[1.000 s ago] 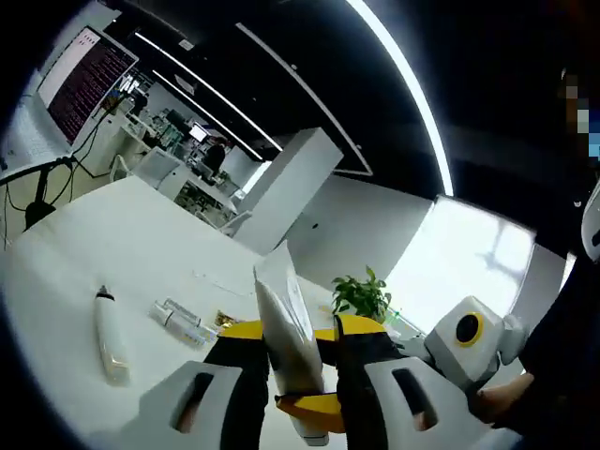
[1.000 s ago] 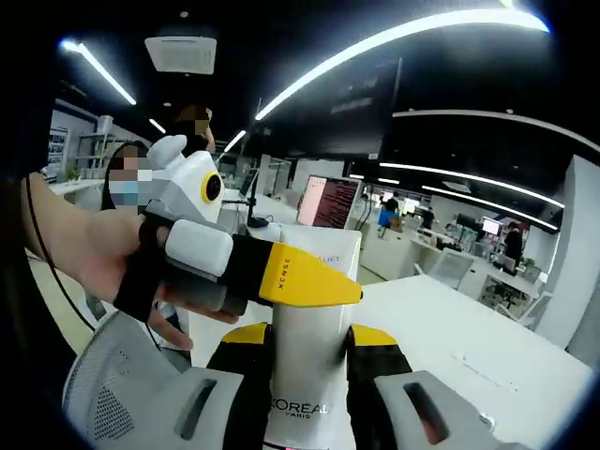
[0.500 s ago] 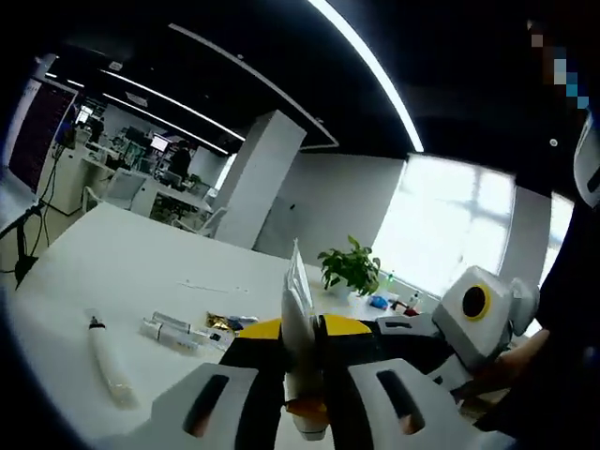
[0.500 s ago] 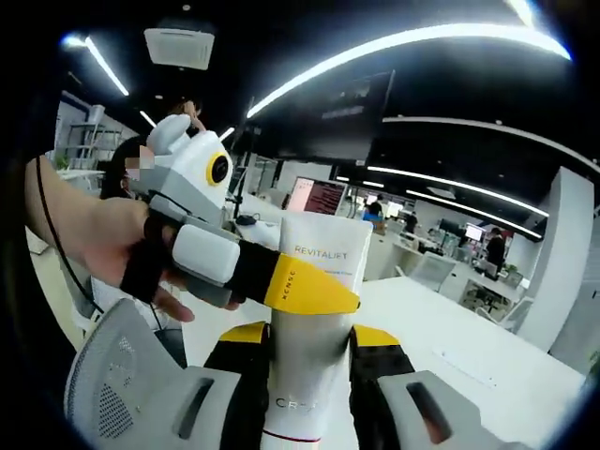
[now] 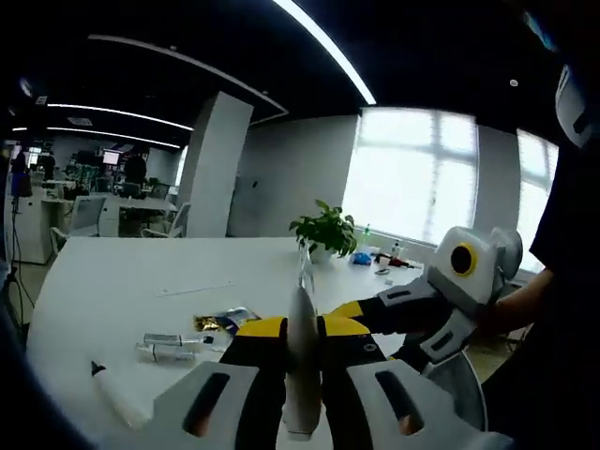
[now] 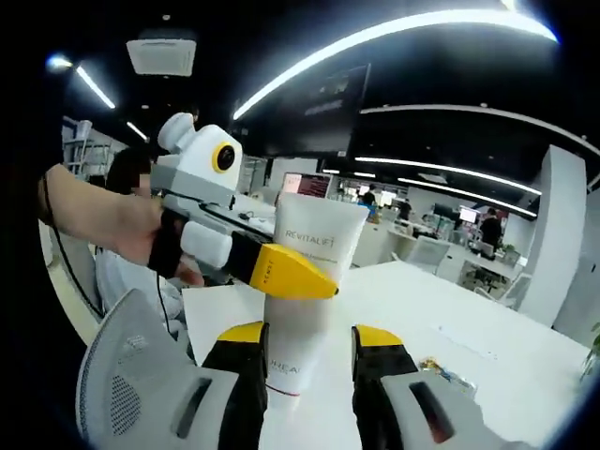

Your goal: Arrange the skincare products in the storage area until every visible bottle or jar stands upright without overlapping.

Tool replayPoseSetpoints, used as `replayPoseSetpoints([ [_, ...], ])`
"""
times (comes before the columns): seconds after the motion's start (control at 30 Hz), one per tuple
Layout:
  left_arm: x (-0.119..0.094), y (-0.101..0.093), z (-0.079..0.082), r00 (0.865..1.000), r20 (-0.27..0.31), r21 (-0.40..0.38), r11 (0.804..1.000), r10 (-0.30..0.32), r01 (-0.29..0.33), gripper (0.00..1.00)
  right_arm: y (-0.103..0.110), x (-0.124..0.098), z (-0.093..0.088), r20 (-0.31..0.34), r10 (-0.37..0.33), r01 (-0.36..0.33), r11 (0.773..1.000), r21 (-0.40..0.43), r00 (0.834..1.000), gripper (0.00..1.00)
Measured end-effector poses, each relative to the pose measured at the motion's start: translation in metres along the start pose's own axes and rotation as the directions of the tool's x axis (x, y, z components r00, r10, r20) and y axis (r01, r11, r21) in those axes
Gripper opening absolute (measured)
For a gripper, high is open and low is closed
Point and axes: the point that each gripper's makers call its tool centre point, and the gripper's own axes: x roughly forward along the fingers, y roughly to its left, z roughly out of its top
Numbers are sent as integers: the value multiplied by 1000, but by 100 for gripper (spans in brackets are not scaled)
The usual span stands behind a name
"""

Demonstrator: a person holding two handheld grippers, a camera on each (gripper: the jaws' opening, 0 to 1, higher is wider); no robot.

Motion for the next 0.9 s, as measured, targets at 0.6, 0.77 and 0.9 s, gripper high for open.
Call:
replayPoseSetpoints([
  [0.6, 53, -3, -5, 989, -11, 122, 982, -145, 145, 6, -100, -77, -98, -216, -356, 376, 925, 56, 909, 98],
  [0.77, 65, -1, -13, 984, -46, 152, 972, -175, 180, 6, -110, -93, -101, -202, -385, 409, 908, 96, 901, 99],
  [0.9, 76, -4, -18, 972, -73, 168, 958, -221, 231, 6, -119, -105, -102, -189, -403, 416, 909, 35, 896, 99],
])
